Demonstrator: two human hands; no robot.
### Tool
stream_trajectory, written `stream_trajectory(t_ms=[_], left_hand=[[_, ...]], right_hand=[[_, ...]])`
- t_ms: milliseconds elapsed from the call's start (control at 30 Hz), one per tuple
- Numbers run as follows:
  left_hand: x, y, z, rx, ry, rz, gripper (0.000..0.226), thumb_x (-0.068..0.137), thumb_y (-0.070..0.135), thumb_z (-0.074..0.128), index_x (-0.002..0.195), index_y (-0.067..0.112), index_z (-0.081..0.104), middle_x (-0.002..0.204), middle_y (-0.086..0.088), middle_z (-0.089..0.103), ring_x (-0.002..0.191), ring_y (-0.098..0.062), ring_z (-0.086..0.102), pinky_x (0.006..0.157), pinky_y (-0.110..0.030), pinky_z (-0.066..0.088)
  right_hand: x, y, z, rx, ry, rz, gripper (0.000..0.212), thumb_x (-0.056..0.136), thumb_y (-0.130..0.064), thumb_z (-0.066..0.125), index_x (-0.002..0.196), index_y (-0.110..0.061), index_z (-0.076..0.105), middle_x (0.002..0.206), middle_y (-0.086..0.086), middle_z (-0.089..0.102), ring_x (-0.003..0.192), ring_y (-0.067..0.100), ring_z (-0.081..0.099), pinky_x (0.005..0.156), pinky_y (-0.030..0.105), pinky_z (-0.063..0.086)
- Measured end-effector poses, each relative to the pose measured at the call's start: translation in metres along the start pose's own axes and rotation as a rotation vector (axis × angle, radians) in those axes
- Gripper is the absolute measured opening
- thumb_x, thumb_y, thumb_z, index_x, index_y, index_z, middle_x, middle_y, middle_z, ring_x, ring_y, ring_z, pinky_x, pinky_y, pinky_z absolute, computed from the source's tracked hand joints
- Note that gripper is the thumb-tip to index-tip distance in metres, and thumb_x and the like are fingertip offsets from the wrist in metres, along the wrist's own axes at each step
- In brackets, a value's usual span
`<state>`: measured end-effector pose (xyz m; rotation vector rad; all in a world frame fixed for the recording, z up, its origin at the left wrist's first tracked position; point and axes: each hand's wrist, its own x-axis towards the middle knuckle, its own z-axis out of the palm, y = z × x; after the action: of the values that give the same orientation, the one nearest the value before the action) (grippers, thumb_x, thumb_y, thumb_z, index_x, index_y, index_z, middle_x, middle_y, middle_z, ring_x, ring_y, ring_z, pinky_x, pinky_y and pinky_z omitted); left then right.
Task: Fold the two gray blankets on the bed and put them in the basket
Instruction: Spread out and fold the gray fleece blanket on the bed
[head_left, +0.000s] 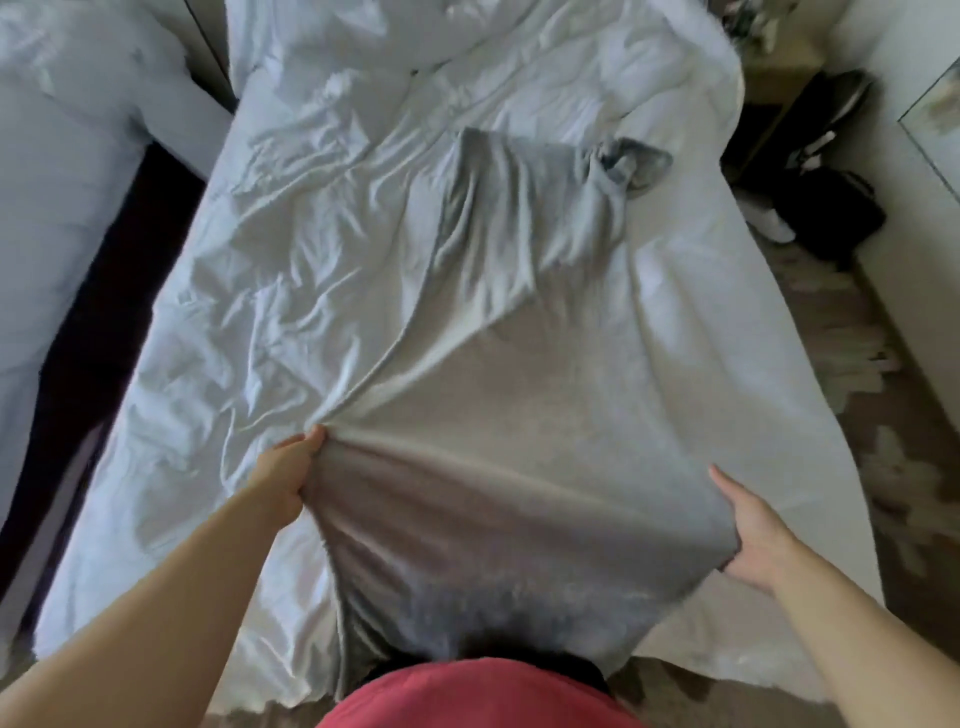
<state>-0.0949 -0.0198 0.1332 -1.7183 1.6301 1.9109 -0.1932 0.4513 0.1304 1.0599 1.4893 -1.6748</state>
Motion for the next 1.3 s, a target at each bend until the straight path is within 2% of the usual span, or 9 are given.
stream_trajectory(t_ms=[133, 300, 500, 633, 733, 900, 1033, 1200, 1300], left_hand=[[-0.033, 0.041, -0.024, 0.224, -0.300, -0.162, 0.030, 0.085, 0.026, 0.069, 0.103, 0.002, 0.065, 0.091, -0.017, 0.072, 0.067, -0.025, 0.070, 0.052, -0.032, 0.058], [-0.039, 0.074, -0.032, -0.151, -0.363, 0.187, 0.023, 0.098, 0.014, 0.048, 0.110, -0.003, 0.058, 0.091, -0.015, 0.063, 0.074, -0.018, 0.064, 0.069, -0.030, 0.055], [-0.057, 0.080, -0.027, 0.094, -0.528, -0.090, 0.042, 0.081, 0.039, 0.066, 0.094, 0.000, 0.074, 0.084, -0.017, 0.072, 0.072, -0.029, 0.071, 0.075, -0.036, 0.056], [-0.050, 0.087, -0.014, 0.011, -0.433, 0.027, 0.032, 0.088, 0.029, 0.065, 0.103, 0.002, 0.068, 0.088, -0.015, 0.072, 0.075, -0.023, 0.069, 0.070, -0.034, 0.056], [-0.041, 0.100, -0.002, -0.297, -0.388, 0.273, 0.009, 0.093, 0.015, 0.057, 0.099, 0.009, 0.059, 0.084, -0.008, 0.065, 0.069, -0.016, 0.065, 0.066, -0.029, 0.055], [-0.035, 0.098, 0.003, -0.080, -0.583, 0.028, 0.030, 0.077, 0.031, 0.071, 0.100, 0.013, 0.074, 0.096, -0.010, 0.074, 0.082, -0.023, 0.072, 0.074, -0.034, 0.056], [-0.023, 0.090, -0.005, 0.299, -0.689, -0.254, 0.056, 0.074, 0.039, 0.075, 0.115, 0.002, 0.068, 0.118, -0.022, 0.065, 0.111, -0.034, 0.063, 0.091, -0.043, 0.052], [-0.015, 0.082, 0.000, 0.429, -0.554, -0.284, 0.045, 0.087, 0.029, 0.064, 0.118, -0.004, 0.061, 0.108, -0.024, 0.069, 0.099, -0.034, 0.067, 0.084, -0.041, 0.054], [-0.005, 0.092, 0.010, 0.002, -0.453, -0.067, 0.024, 0.088, 0.023, 0.063, 0.102, 0.003, 0.065, 0.086, -0.014, 0.073, 0.080, -0.026, 0.067, 0.071, -0.037, 0.055]], right_hand=[[-0.029, -0.063, 0.018, -0.011, -0.120, -0.178, 0.015, 0.092, -0.017, 0.053, 0.093, -0.009, 0.066, 0.076, 0.008, 0.075, 0.063, 0.019, 0.072, 0.052, 0.029, 0.058], [-0.049, -0.108, 0.031, 0.278, -0.158, -0.338, 0.020, 0.083, -0.008, 0.057, 0.071, -0.006, 0.073, 0.070, 0.010, 0.072, 0.063, 0.024, 0.071, 0.052, 0.033, 0.058], [-0.057, -0.111, 0.036, -0.531, -0.182, -0.047, 0.048, 0.075, -0.034, 0.074, 0.107, 0.002, 0.071, 0.108, 0.024, 0.069, 0.104, 0.039, 0.065, 0.096, 0.051, 0.049], [-0.060, -0.132, 0.038, 0.012, -0.067, -0.412, 0.036, 0.097, -0.017, 0.051, 0.075, -0.010, 0.078, 0.077, 0.006, 0.075, 0.072, 0.017, 0.072, 0.065, 0.026, 0.059], [-0.073, -0.137, 0.032, 0.312, -0.121, -0.559, 0.026, 0.101, -0.015, 0.043, 0.102, -0.007, 0.068, 0.101, 0.011, 0.071, 0.075, 0.002, 0.064, 0.087, 0.015, 0.047], [-0.063, -0.114, 0.021, -0.091, -0.121, -0.286, 0.033, 0.091, -0.034, 0.053, 0.088, -0.014, 0.079, 0.095, 0.013, 0.074, 0.076, 0.027, 0.073, 0.067, 0.037, 0.057], [-0.055, -0.090, 0.010, -0.600, -0.025, 0.015, 0.032, 0.089, -0.027, 0.060, 0.107, -0.002, 0.071, 0.104, 0.026, 0.070, 0.097, 0.044, 0.067, 0.086, 0.055, 0.053], [-0.051, -0.082, 0.011, -0.466, 0.033, -0.039, 0.030, 0.091, -0.025, 0.059, 0.110, -0.003, 0.068, 0.102, 0.027, 0.070, 0.097, 0.042, 0.066, 0.085, 0.048, 0.054], [-0.052, -0.097, 0.019, -0.132, 0.079, -0.262, 0.024, 0.097, -0.026, 0.052, 0.100, -0.007, 0.067, 0.081, 0.013, 0.075, 0.070, 0.024, 0.073, 0.064, 0.032, 0.058]])
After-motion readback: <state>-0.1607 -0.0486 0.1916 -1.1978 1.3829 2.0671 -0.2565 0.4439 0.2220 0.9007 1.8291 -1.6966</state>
